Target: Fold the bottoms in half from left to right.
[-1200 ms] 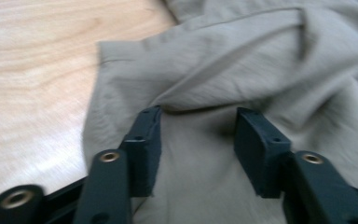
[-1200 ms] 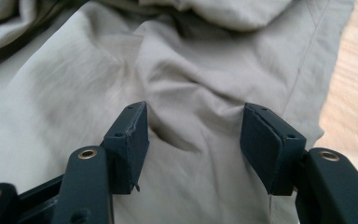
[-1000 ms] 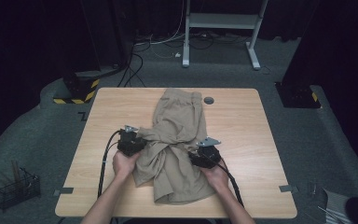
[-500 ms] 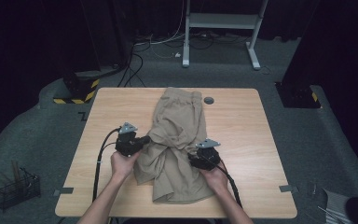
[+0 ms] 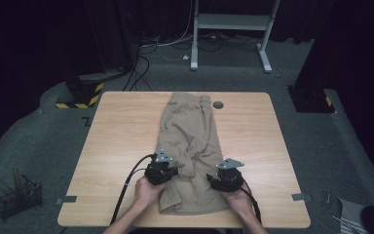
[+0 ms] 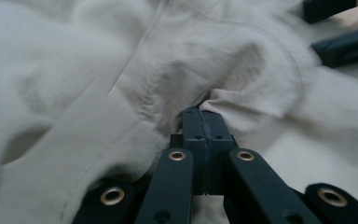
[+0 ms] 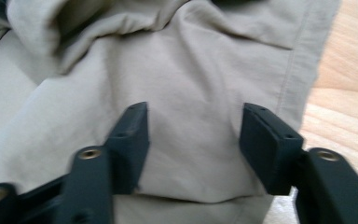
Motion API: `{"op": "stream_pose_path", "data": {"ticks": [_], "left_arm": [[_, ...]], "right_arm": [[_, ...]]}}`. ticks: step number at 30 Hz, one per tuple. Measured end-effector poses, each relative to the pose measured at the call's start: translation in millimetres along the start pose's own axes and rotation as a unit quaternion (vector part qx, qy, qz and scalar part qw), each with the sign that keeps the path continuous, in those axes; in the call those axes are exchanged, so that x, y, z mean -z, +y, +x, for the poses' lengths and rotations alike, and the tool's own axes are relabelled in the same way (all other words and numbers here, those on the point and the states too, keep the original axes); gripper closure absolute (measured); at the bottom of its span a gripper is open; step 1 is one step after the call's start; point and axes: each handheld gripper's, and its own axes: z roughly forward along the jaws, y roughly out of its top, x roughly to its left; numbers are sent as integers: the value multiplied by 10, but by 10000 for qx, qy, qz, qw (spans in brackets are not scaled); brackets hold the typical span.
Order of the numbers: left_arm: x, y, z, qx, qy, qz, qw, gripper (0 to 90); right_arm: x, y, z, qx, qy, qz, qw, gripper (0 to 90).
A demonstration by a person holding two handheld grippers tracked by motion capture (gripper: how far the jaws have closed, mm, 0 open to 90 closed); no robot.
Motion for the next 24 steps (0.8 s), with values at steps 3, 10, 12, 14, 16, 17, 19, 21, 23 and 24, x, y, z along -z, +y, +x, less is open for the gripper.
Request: {"op": "stream_pose_path", "data": {"ticks": [3,10,12,14,16,17,19,21,23,24], "left_arm": [[-32,97,112,-75,286,88,9995,900],[-32,356,464,276,608,18,9978,900],[118,377,344,205,390,-232,9988,900],[291,392,144,-84,231,-439,9987,900],[405,369,-53,-309,101,-543,9980,900],[429,335,-128,-345,6,-584,9977,900],[393,246,-240,-368,-141,-546,9977,900],[274,158,-311,-479,-101,-376,9981,900],[123,93,-311,-370,-203,-193,9989,900],[56,73,-305,-323,-216,-121,9992,900]], "right_arm": [[-63,43,-23,-55,-77,-66,9999,456],[-407,352,-74,-188,-219,-160,9995,454],[-449,402,-71,-188,-244,-130,9994,453],[-441,410,-57,-197,-233,-72,9995,454],[-398,404,-42,-127,-167,56,9998,446],[-365,401,-34,-91,-138,107,9998,438],[-243,366,-2,-89,-125,-3,9999,455],[-118,298,24,-160,-46,-189,9997,475],[-70,218,44,-141,-59,-145,9998,478],[-77,178,46,-115,-82,-49,9999,478]]}}
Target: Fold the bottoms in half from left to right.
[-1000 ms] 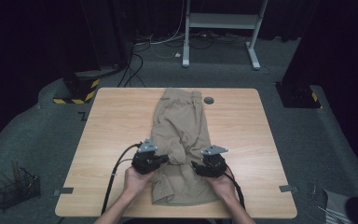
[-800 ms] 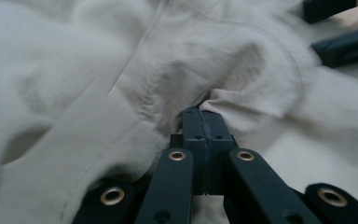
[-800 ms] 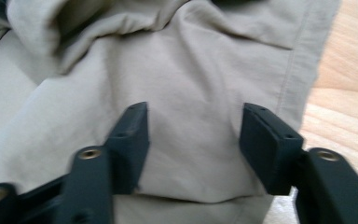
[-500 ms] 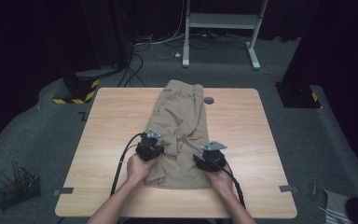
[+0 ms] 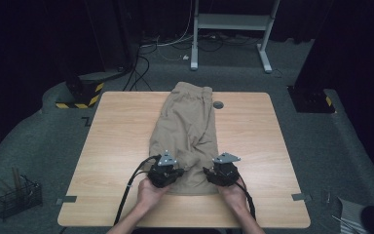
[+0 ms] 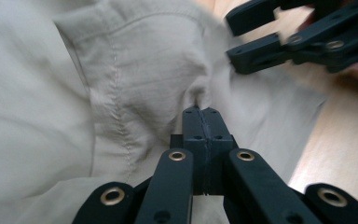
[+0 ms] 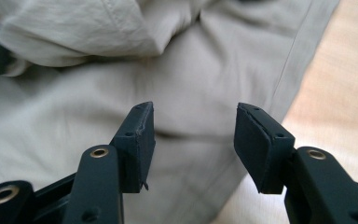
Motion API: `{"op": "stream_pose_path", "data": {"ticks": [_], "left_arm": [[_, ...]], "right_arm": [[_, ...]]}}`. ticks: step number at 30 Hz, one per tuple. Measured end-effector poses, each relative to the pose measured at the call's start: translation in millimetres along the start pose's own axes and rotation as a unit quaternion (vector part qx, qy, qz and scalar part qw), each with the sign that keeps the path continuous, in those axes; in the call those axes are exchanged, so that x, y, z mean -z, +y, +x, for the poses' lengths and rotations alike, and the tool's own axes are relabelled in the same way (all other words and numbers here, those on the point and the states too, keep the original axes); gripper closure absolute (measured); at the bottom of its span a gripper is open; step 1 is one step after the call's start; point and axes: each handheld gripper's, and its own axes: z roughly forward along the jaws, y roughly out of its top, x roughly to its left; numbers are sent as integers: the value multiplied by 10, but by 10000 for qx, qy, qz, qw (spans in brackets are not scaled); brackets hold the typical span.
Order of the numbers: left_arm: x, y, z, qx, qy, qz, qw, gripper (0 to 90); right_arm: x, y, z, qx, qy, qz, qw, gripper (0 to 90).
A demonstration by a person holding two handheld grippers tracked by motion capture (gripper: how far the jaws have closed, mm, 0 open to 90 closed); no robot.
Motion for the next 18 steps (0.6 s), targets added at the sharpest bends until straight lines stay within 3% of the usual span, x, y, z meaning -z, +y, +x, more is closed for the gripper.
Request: {"op": "stream_pose_path", "data": {"ticks": [3,5,8,11,13,18], "left_arm": [[-167,-33,25,-125,200,178,9996,900],[-204,-19,78,30,129,53,9999,900],[-269,57,127,-60,324,48,9994,900],[-302,114,201,81,294,81,9995,896],[-279,112,212,174,323,87,9993,865],[-37,12,199,15,606,-98,9981,730]], "right_arm": [[-32,-82,-33,48,-67,-26,10000,495],[-57,-68,-55,51,-109,-62,9999,496],[-140,-10,-135,49,-83,-135,9999,500],[-234,84,-222,38,-76,-116,9999,499],[-264,134,-254,78,-31,-40,10000,501],[-209,154,-237,30,-61,218,9997,501]]}}
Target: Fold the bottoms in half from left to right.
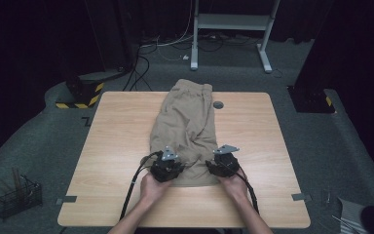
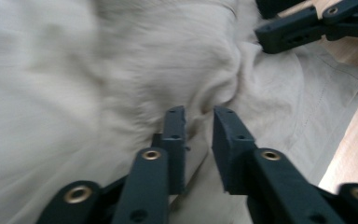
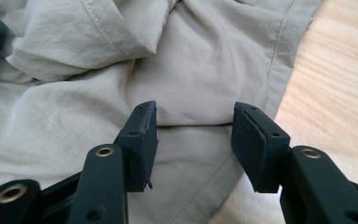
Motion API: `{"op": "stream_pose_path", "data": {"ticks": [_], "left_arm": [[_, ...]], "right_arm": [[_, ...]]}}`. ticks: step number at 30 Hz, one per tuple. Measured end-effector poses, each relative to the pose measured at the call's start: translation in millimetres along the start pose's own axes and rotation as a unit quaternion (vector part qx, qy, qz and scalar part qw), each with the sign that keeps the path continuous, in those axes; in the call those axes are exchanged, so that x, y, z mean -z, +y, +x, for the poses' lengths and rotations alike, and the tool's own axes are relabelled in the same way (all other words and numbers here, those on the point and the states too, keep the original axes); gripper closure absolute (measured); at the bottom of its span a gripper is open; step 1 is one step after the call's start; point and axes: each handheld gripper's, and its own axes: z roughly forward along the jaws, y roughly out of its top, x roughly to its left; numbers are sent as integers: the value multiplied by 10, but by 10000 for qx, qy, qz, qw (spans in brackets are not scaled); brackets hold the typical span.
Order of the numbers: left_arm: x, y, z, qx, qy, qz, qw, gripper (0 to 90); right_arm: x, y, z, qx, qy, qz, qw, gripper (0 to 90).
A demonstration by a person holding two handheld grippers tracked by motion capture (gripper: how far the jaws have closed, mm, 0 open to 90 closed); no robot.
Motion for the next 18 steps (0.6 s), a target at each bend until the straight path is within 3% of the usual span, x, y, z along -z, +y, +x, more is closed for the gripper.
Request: {"op": "stream_pose_path", "data": {"ticks": [2,5,10,14,18], "left_arm": [[152,-4,46,-44,195,-159,9997,669],[367,-10,123,125,331,-363,9987,572],[543,-112,193,290,610,-396,9969,445],[540,-216,281,510,815,-237,9951,348],[542,-328,331,773,766,-168,9939,305]], "right_arm": [[51,11,16,-77,-1,22,10000,492],[180,70,30,-211,94,-255,9994,496],[357,291,120,-138,290,-613,9976,500],[282,467,226,-13,448,-606,9972,502],[107,551,320,-42,622,-498,9968,533]]}}
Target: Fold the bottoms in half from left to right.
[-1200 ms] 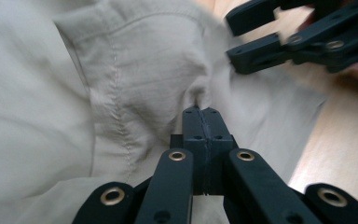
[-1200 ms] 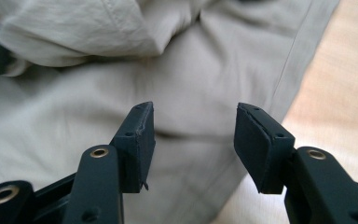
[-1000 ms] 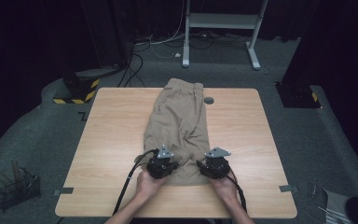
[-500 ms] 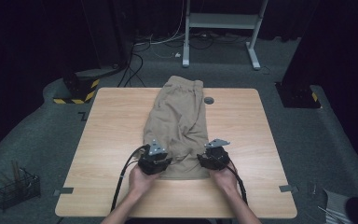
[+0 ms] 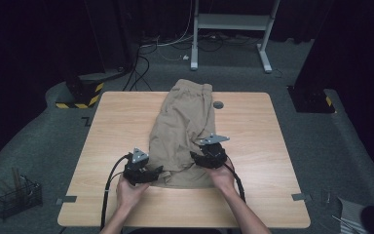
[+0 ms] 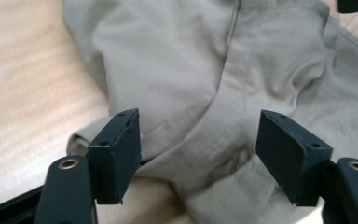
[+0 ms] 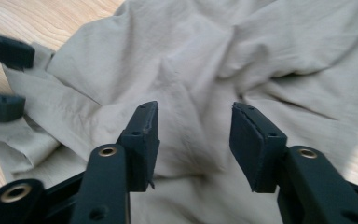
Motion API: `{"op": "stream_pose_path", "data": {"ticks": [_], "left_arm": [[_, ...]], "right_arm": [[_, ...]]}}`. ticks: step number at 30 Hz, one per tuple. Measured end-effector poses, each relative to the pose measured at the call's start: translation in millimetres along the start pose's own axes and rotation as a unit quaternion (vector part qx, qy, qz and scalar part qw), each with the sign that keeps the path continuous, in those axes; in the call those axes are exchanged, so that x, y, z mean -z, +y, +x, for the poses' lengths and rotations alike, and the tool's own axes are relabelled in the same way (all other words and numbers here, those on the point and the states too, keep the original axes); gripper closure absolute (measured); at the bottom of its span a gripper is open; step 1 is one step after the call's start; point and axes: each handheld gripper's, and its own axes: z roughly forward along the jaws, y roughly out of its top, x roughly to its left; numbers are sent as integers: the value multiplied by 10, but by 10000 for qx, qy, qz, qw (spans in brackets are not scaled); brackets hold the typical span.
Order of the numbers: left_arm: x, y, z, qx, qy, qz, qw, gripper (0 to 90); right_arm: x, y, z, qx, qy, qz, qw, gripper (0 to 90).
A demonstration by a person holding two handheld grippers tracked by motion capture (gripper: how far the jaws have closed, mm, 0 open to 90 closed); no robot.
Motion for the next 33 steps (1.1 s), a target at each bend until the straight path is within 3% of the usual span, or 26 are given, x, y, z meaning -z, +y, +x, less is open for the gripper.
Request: {"op": "stream_pose_path", "data": {"ticks": [7,12,15,21,27,29,33], "left_arm": [[-10,-175,16,70,101,149,9998,284],[-12,-231,32,39,272,225,9994,292],[-17,-276,29,-91,456,247,9986,309],[0,-328,61,-38,514,251,9984,310],[76,-442,101,57,617,31,9981,331],[82,-451,118,82,627,-15,9980,355],[96,-431,178,135,614,58,9980,366]], "right_arm": [[-167,-4,22,86,69,159,9998,714],[-168,-36,-2,172,179,245,9994,877],[-135,-56,-20,200,216,242,9993,887],[46,-158,-67,237,254,99,9993,890],[421,-532,-93,290,287,-29,9992,891],[496,-655,-148,247,194,-1,9995,890],[487,-830,-240,283,-186,273,9991,862]]}}
